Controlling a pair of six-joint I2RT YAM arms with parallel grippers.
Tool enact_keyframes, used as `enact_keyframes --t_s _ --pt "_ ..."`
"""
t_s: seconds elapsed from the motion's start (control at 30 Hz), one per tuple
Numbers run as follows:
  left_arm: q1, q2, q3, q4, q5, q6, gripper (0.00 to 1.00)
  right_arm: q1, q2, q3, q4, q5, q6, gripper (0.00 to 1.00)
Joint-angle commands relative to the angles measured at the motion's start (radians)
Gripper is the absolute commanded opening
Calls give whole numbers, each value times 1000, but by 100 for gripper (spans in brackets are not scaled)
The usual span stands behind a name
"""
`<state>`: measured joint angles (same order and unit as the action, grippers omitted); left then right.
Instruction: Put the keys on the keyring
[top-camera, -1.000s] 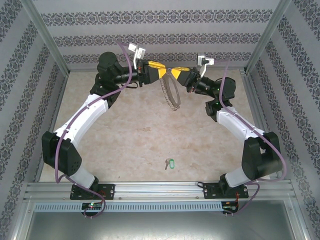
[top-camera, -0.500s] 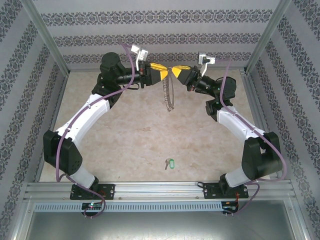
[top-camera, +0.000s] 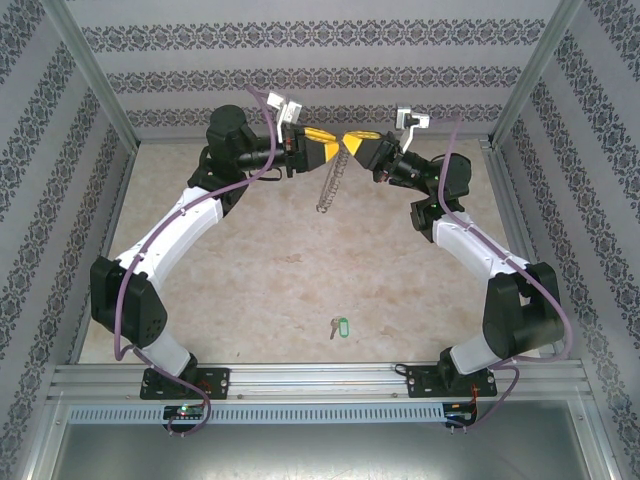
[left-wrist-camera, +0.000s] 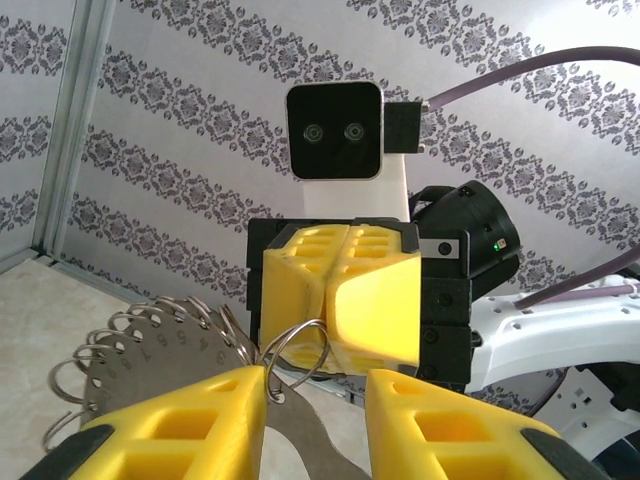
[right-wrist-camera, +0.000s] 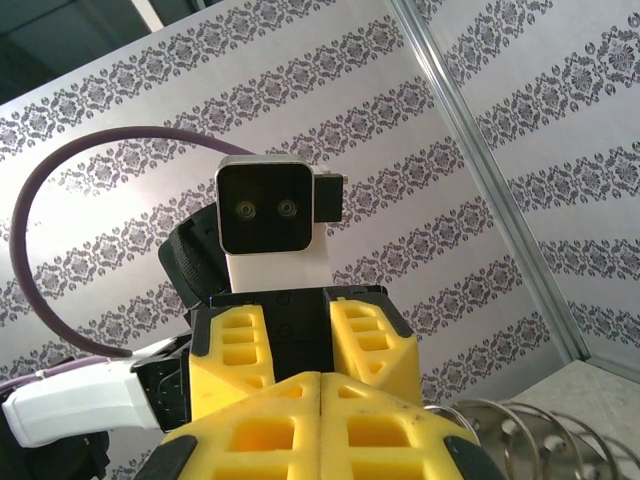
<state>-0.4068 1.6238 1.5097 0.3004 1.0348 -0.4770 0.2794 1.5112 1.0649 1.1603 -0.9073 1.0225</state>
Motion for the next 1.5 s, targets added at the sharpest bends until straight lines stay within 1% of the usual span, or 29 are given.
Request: enact_keyframes --t_s 0.0,0.07,0.17,0.27,0.4,1.03,1.27,1.33,1.4,1.43,1.47 --pt "-13 -39 23 -67 -38 84 33 9 -5 23 59 17 1 0" --pt "-6 -53 16 -86 -50 98 34 5 -6 23 59 19 1 0" --pt "6 -71 -2 -67 -51 88 35 4 -7 22 62 19 4 0" --pt "13 -75 -6 -41 -31 71 37 5 -7 24 64 18 5 0" --pt "12 -57 5 -11 4 37 38 7 -4 24 66 17 9 0" --pt "-6 5 42 21 12 4 38 15 -7 27 65 15 11 0" --pt "-18 11 46 56 18 -10 28 19 1 27 65 15 10 0" --pt "-21 11 46 61 18 -12 20 20 3 26 65 16 8 0" --pt "-22 13 49 58 22 -9 6 20 5 25 65 18 7 0" --pt "-23 13 50 57 24 -8 1 20 6 25 65 18 9 0" --pt "-23 13 50 56 24 -7 0 20 7 26 65 18 10 0"
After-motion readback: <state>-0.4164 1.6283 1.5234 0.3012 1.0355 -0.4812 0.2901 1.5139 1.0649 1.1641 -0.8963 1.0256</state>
